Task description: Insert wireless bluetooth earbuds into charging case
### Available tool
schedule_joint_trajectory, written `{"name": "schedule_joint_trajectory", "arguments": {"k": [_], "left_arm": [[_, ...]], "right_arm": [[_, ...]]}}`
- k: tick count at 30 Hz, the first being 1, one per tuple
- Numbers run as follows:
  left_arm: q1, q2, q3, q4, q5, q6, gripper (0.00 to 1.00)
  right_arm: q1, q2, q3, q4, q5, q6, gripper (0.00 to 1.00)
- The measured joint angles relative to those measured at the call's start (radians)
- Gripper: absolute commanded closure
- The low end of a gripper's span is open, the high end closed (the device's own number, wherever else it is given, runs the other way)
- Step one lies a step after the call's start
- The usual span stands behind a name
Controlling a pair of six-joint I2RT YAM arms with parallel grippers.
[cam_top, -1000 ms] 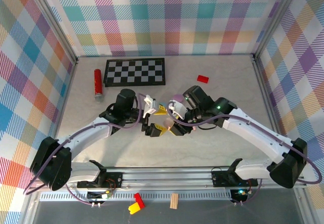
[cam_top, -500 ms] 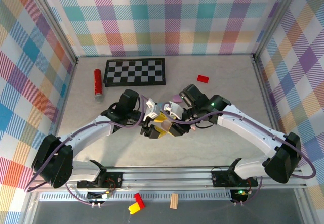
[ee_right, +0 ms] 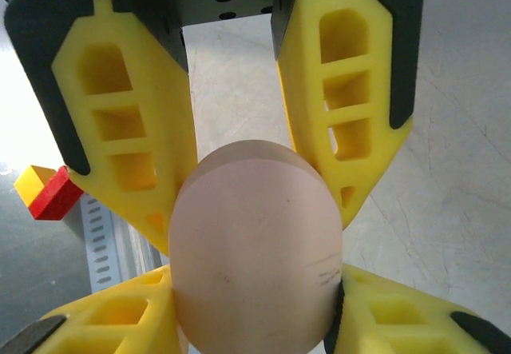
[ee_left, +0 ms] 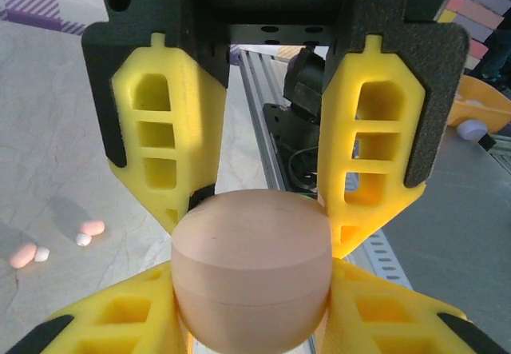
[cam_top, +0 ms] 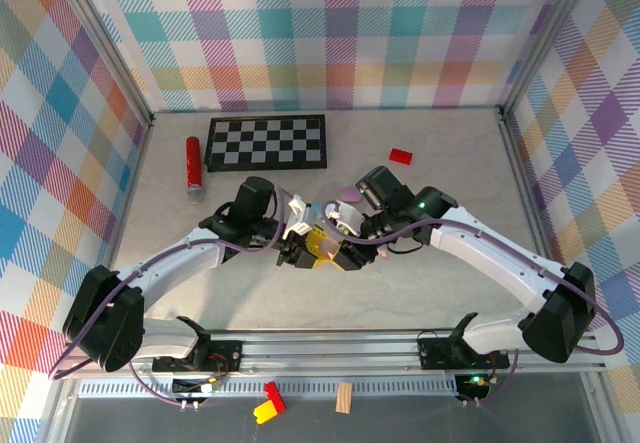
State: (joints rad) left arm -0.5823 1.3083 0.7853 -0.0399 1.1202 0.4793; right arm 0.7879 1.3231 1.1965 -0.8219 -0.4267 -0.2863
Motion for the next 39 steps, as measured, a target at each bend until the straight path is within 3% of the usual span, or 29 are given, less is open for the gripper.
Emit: {"name": "schedule_joint_trajectory", "arguments": {"k": [8,18,30,39], "left_arm": [[0.000,-0.002,-0.008,0.081,-0.007,-0.045,0.66],[0.000,-0.004,-0.025,0.236,-0.014,-0.148,0.66],[0.001,-0.004,-0.044,0.311,-0.078,-0.193,0.66],[0.000,-0.005,-0.116,0.486,-0.089,-0.281,0.65]], "right_arm": [[-0.116,-0.106,-0.060,0.105,-0.084,0.057,0.33],[-0.121,-0.116,-0.074,0.177,-0.082,0.058,0.21],[-0.121,-0.124,-0.080,0.214,0.044,0.076,0.22],[-0.201,-0.156,-0.091,0.314,0.167,0.172,0.23]]}}
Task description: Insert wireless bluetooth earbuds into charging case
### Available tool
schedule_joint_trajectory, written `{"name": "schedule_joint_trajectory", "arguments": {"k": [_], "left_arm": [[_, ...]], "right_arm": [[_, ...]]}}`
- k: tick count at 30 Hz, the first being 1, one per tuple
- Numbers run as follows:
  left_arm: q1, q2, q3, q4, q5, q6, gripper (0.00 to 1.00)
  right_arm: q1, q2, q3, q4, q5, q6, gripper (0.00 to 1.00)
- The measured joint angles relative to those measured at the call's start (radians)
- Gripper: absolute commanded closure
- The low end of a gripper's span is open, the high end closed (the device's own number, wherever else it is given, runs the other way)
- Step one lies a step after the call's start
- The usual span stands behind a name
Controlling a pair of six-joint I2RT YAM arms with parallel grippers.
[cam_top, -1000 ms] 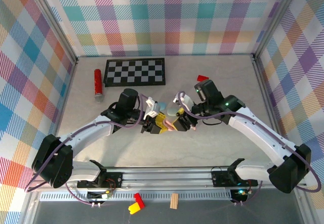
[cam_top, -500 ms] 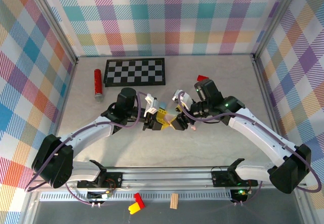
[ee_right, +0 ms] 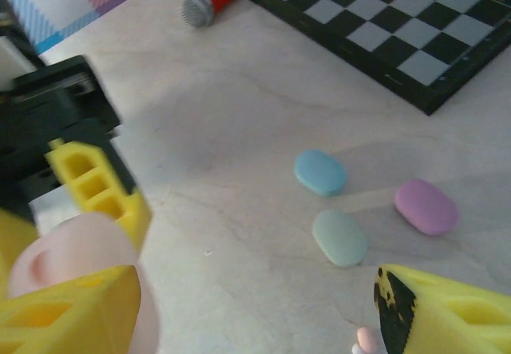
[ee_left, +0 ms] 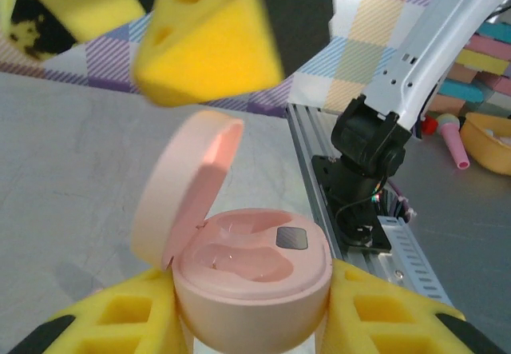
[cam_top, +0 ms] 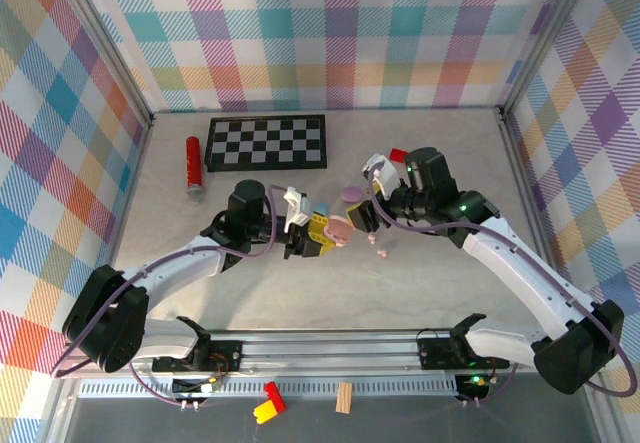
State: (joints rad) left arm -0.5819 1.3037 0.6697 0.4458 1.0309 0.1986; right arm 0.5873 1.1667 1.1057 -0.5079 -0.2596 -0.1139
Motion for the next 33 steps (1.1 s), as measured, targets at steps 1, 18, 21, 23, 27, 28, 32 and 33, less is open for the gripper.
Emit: {"name": "schedule_joint_trajectory", "arguments": {"k": [1,18,21,23,27,28,32,33], "left_arm": [[0.000,-0.001,-0.004,0.017,0.000,-0.009,0.65],[0.009,0.016,-0.084,0.343,-0.043,-0.167,0.65],[0.019,0.019,-0.108,0.422,-0.073,-0.203,0.65],[0.029,0.021,-0.130,0.486,-0.101,-0.228,0.65],[0.048,0.021,-0.173,0.585,-0.163,-0.267,0.65],[0.049,0.021,-0.176,0.596,-0.174,-0.271,0.64],[0.051,0.019,-0.177,0.617,-0.228,-0.285,0.64],[0.051,0.016,-0.177,0.615,-0.243,-0.285,0.64]], "right_arm": [[0.000,0.007,0.000,0.005,0.007,0.009,0.23],[-0.020,-0.096,-0.041,0.119,-0.109,0.140,0.20],[-0.027,-0.113,-0.077,0.127,-0.115,0.182,0.20],[-0.047,-0.117,-0.092,0.134,-0.101,0.232,0.21],[-0.159,-0.126,-0.148,0.158,-0.055,0.370,0.22],[-0.190,-0.125,-0.164,0.160,-0.040,0.406,0.23],[-0.277,-0.098,-0.235,0.148,-0.001,0.526,0.24],[-0.282,-0.081,-0.251,0.143,0.001,0.542,0.28]]}}
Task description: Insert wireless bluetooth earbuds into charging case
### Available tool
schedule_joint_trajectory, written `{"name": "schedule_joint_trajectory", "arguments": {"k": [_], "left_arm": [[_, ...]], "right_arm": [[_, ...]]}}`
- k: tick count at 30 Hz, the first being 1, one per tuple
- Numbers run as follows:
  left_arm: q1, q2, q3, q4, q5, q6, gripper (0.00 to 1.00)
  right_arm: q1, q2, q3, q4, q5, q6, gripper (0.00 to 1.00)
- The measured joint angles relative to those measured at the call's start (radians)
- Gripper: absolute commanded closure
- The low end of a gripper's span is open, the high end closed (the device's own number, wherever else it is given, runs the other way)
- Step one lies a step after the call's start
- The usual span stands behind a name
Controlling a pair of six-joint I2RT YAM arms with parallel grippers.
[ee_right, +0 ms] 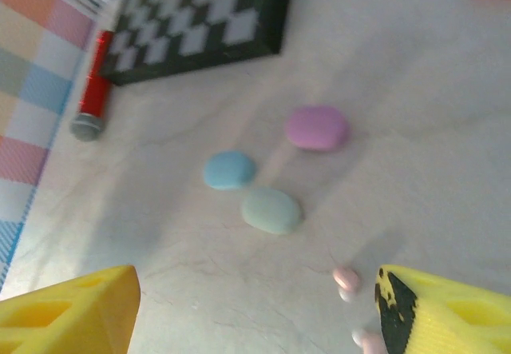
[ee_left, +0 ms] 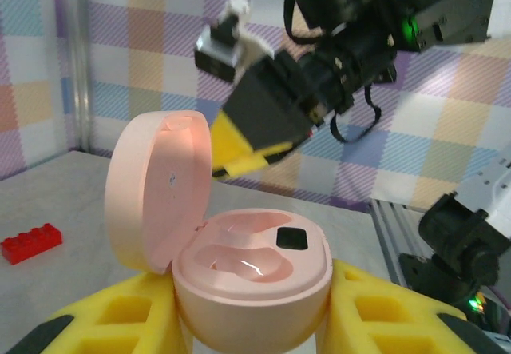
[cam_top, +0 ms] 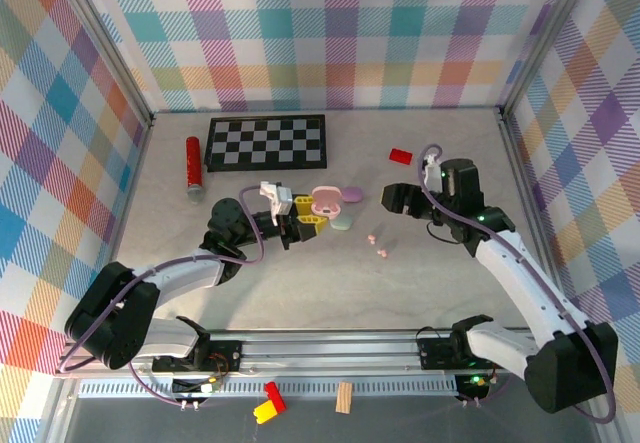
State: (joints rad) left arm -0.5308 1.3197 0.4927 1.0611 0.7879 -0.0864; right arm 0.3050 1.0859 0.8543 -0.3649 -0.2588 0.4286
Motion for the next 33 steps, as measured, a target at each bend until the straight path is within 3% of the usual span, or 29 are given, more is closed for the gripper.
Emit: {"name": "schedule_joint_trajectory", "arguments": {"k": [6,15,33], "left_arm": [[0.003,-0.038,0.000,-0.011,-0.090,0.003,0.64],[0.003,-0.053,-0.026,-0.008,-0.147,0.008,0.65],[0.003,-0.045,-0.026,0.075,-0.164,-0.038,0.66]], "right_arm": [[-0.004,0.141,-0.046,-0.020,-0.043,0.005,0.39],[-0.004,0.424,-0.008,-0.017,-0.123,-0.024,0.40],[-0.004,0.595,0.100,-0.014,-0.171,-0.108,0.42]]}}
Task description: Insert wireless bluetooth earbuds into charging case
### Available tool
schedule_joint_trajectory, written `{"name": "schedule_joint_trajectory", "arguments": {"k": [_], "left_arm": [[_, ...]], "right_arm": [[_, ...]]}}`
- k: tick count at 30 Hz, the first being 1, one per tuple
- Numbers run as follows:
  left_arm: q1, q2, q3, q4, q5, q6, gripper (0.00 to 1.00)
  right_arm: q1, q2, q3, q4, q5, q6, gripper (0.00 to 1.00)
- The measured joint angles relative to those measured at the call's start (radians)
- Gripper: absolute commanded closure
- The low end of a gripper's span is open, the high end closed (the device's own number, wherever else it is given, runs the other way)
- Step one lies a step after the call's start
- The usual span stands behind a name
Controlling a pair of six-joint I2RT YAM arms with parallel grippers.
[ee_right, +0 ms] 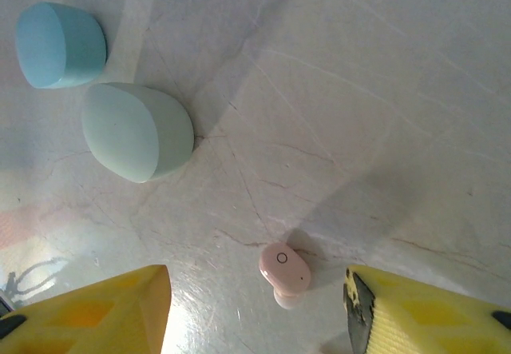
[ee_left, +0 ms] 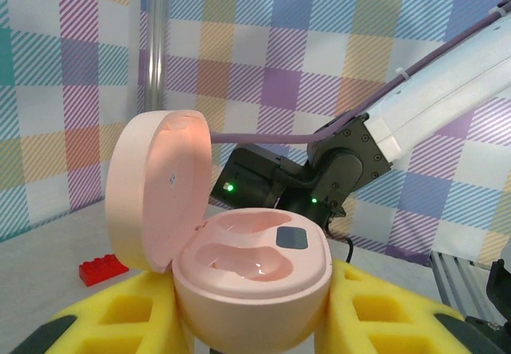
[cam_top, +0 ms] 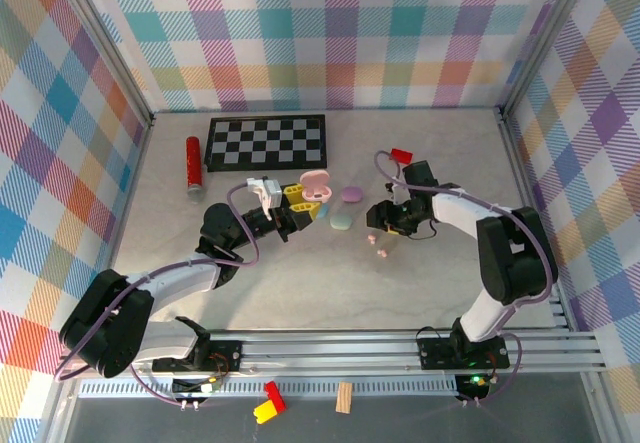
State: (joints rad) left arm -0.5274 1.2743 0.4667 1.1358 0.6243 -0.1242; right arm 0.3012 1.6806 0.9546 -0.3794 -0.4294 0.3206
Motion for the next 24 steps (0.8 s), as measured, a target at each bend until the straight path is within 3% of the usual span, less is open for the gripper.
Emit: {"name": "schedule_joint_trajectory", "arguments": {"k": [11,24], "left_arm": [[0.000,-0.015,0.000,-0.025,-0.014,0.009,0.67],[0.000,-0.035,0.000,-0.091,-0.012,0.039,0.66]], "right_arm": [[0.005,0.132,0.069,-0.005,-0.037,-0.049,0.45],[0.009,0.074,-0.031,0.069,-0.061,-0.048,0.52]]}}
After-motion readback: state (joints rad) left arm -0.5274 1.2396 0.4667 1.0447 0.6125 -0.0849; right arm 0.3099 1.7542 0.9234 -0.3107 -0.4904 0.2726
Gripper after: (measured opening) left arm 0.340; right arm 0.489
